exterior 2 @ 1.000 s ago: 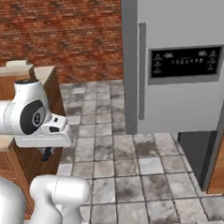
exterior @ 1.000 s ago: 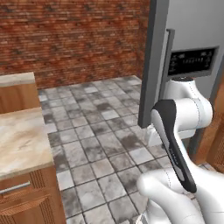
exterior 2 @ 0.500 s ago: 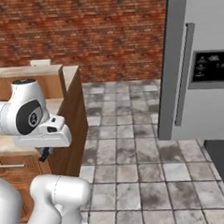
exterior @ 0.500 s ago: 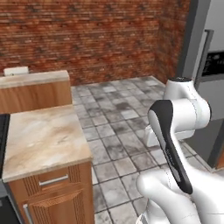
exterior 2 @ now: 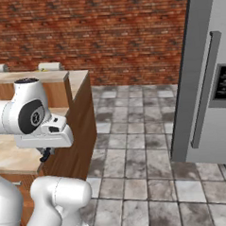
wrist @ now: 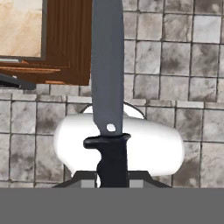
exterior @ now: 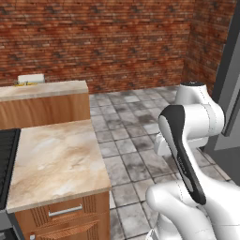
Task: Retrieve the butter from the fridge and place it on a plate on the dining table. Then retrieve the butter knife by the fridge and place it near the plate.
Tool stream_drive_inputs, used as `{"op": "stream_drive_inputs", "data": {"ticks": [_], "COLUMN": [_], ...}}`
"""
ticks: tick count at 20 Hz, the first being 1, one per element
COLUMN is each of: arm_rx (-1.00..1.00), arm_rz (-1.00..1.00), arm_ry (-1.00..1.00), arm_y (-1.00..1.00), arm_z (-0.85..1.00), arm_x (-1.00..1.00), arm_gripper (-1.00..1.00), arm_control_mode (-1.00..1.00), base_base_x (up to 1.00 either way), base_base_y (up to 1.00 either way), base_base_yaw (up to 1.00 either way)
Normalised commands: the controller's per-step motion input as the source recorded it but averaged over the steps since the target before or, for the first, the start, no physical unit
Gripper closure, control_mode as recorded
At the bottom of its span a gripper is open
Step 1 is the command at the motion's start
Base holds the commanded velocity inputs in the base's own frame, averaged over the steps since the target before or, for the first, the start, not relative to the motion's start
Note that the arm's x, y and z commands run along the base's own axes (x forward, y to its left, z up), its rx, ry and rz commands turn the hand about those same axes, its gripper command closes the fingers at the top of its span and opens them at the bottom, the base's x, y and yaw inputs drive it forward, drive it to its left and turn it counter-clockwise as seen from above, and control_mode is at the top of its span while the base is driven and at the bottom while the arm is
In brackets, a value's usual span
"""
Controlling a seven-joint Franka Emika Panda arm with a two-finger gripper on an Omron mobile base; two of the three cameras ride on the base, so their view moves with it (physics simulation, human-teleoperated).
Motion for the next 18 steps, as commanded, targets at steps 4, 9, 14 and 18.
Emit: {"op": "stream_drive_inputs", "data": {"ticks": [4, 9, 14, 18], "arm_rx": [0.0, 0.0, 0.0, 0.0], "arm_rz": [0.0, 0.0, 0.0, 0.0], "arm_ry": [0.0, 0.0, 0.0, 0.0], "arm_y": [0.0, 0.0, 0.0, 0.0], "arm_z": [0.0, 0.0, 0.0, 0.0], "arm_x": [0.0, 0.0, 0.0, 0.0], "arm_gripper": [1.0, 1.0, 1.0, 1.0], "arm_control_mode": [1.0, 1.0, 1.0, 1.0], "base_base_x": [0.14, 0.21, 0.3, 0.08], "base_base_y": [-0.18, -0.31, -0.54, -0.15], "base_base_yaw": [0.0, 0.0, 0.0, 0.0]}}
